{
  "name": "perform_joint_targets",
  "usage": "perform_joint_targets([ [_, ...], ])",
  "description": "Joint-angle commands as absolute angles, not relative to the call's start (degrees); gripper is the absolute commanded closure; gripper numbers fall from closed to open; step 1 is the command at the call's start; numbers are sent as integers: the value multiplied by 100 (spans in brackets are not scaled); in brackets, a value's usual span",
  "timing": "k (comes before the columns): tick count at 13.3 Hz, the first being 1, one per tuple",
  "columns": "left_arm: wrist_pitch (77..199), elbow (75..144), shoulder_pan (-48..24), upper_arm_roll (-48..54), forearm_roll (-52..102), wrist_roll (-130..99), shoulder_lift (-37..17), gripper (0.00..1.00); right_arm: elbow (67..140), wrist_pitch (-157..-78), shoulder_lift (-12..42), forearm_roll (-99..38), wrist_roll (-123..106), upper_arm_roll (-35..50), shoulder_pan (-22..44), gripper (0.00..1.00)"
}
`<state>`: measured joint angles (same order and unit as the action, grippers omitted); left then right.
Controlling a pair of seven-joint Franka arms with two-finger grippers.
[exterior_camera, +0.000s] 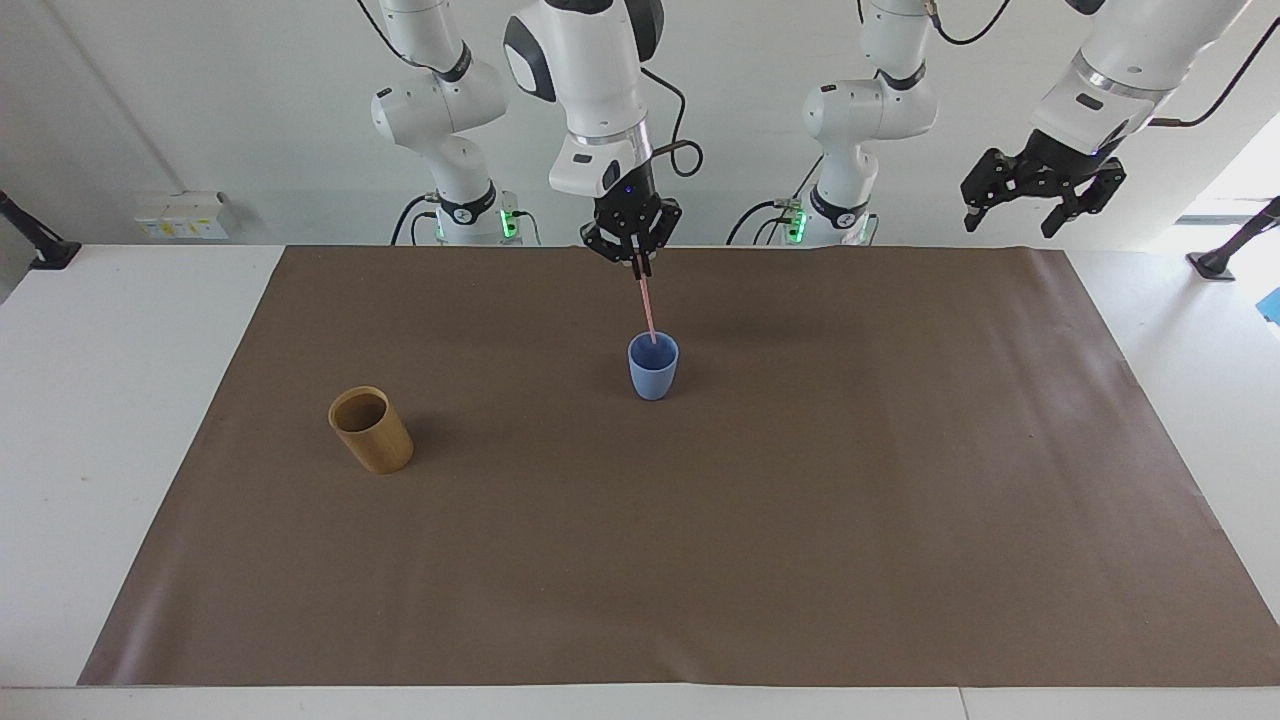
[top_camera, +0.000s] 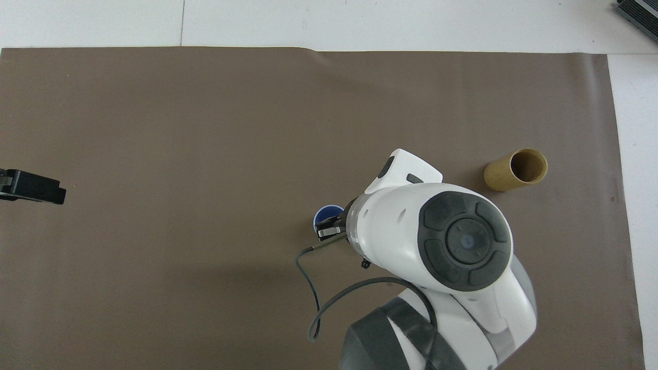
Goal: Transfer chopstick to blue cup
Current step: 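Carry the pink chopstick with the right gripper over the blue cup, then lower the chopstick into the blue cup and open the right gripper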
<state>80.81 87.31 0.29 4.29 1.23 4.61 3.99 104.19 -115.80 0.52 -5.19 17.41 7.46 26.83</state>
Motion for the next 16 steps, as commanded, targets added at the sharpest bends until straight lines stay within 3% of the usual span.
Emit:
perform_joint_targets([
  [1, 7989, 8789, -44, 378, 167, 431, 510, 0, 10547, -11961, 219, -448, 1837, 738, 2681, 100],
  [7, 7989, 8815, -44, 378, 167, 422, 527, 0, 10880, -12259, 263, -448, 1819, 738, 2646, 100],
  [8, 7989, 8815, -44, 378, 167, 422, 527, 0, 10942, -12313, 316, -448, 1828, 738, 2646, 92],
  [11, 7989, 8815, -44, 378, 167, 422, 527, 0, 10925, -12516, 474, -440, 1837, 738, 2663, 89],
  [12, 7989, 8815, -44, 378, 167, 422, 527, 0, 10890, -12516, 501, -439, 1837, 738, 2663, 80],
  [14, 7989, 8815, -44, 378, 167, 422, 527, 0, 10829, -12516, 553, -439, 1846, 729, 2654, 34],
  [16, 7998, 8815, -44, 378, 167, 422, 527, 0, 10758, -12507, 554, -439, 1854, 721, 2628, 10],
])
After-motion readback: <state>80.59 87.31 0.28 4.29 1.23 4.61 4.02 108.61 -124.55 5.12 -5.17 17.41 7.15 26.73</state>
